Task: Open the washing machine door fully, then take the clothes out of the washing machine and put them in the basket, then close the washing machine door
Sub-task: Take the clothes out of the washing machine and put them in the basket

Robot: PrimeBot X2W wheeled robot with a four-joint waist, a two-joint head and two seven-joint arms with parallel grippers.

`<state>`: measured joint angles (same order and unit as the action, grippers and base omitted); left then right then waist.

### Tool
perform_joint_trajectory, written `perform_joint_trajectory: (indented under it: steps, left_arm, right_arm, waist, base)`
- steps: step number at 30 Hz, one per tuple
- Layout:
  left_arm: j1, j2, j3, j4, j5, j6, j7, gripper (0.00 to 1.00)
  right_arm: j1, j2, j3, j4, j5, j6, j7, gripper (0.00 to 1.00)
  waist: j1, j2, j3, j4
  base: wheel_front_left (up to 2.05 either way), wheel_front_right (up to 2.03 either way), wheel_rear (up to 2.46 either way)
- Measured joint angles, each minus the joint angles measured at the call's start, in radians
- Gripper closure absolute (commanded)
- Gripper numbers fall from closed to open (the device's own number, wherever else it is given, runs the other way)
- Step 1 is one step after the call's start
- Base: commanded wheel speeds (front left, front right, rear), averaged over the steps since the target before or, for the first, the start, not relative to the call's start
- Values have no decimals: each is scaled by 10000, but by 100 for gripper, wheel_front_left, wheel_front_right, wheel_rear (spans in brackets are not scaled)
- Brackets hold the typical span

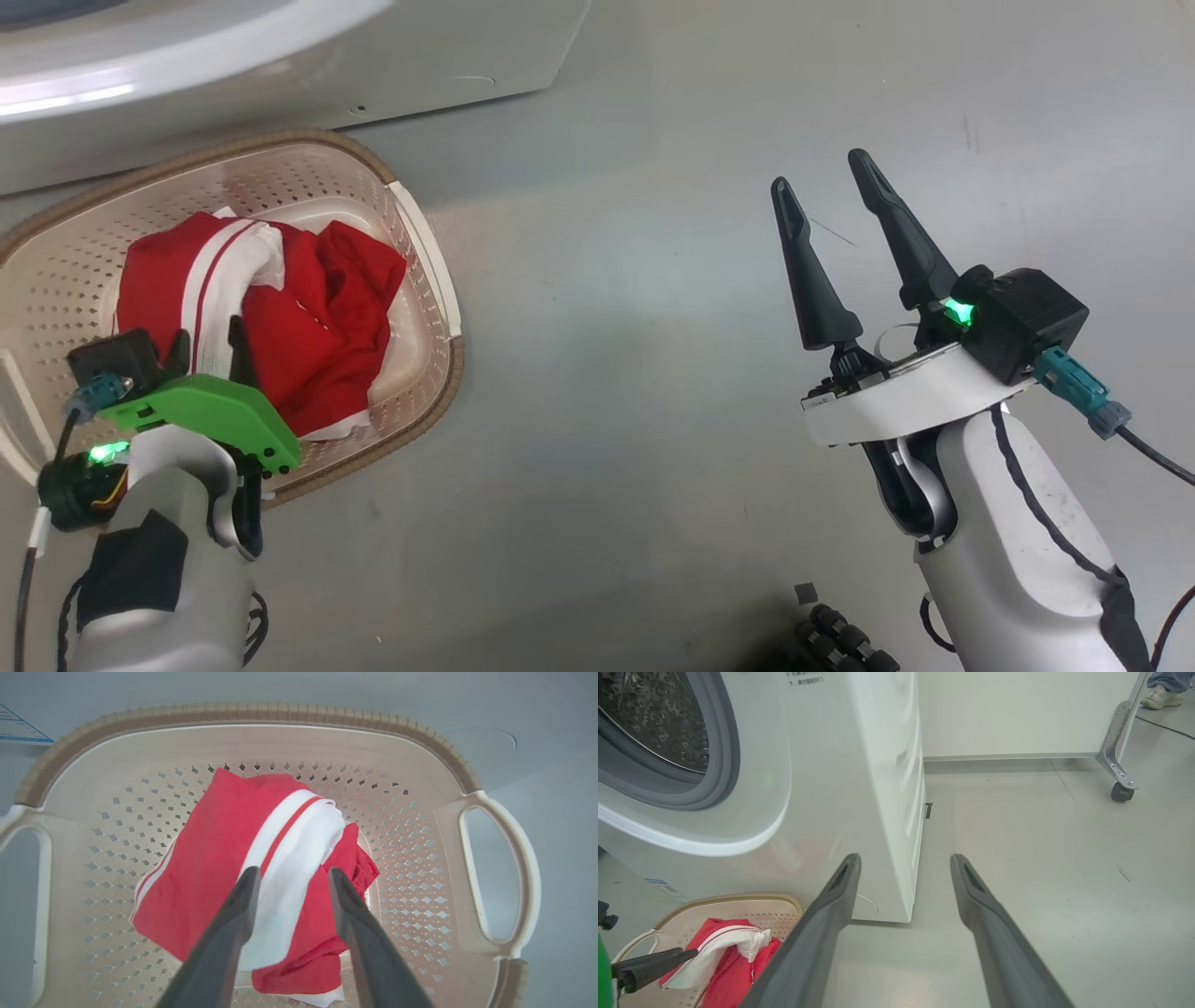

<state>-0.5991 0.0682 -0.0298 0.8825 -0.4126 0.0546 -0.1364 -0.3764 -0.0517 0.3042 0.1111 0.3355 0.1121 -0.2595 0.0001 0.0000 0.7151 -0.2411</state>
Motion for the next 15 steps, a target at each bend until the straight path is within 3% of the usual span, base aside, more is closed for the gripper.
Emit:
perform_joint_trajectory:
  steps: [7,15]
  left_arm:
    - [55,-205,2,176,-238,-337,-853,0]
    - [214,-240,-125,-451,-236,-614,-1143,0]
  right_arm:
    - [19,0,-245,259,-42,0,0,0]
    - [533,-2,-485,608,-221,2,0,0]
  waist:
    - [0,0,-660,240]
    - [0,0,-1496,611]
  base:
    - [0,0,0]
    - [0,0,0]
